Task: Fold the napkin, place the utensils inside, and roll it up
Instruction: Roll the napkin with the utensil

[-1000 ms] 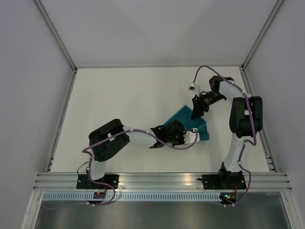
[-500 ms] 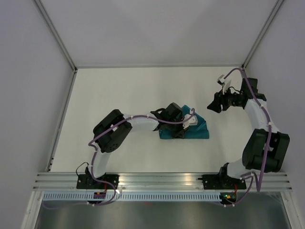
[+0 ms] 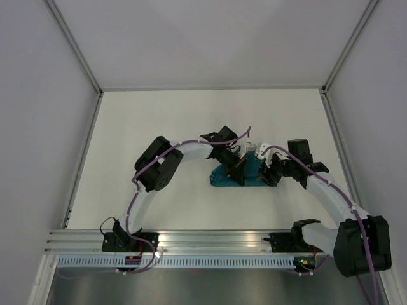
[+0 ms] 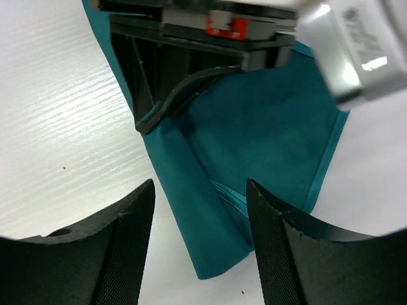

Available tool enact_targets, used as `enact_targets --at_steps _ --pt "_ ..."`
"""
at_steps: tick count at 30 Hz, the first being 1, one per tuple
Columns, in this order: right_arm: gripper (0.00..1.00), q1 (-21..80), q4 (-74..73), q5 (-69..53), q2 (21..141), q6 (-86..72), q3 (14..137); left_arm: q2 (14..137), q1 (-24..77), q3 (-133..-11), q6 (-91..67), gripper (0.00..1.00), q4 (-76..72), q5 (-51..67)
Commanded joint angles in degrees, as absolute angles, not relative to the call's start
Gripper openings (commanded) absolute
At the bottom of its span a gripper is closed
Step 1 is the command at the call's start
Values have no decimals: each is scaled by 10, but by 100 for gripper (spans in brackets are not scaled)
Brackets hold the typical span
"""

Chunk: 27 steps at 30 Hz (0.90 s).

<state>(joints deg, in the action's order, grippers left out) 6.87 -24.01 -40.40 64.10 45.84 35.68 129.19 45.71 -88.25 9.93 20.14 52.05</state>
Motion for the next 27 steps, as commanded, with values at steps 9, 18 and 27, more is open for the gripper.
enact_targets --at_steps 9,18,27 --pt "66 239 -134 -258 679 484 296 1370 450 -899 55 2 299 520" --pt "63 294 -71 -192 744 475 277 1368 447 -895 51 3 299 514" --pt "27 296 -112 -184 753 472 302 1329 445 -888 51 32 292 488"
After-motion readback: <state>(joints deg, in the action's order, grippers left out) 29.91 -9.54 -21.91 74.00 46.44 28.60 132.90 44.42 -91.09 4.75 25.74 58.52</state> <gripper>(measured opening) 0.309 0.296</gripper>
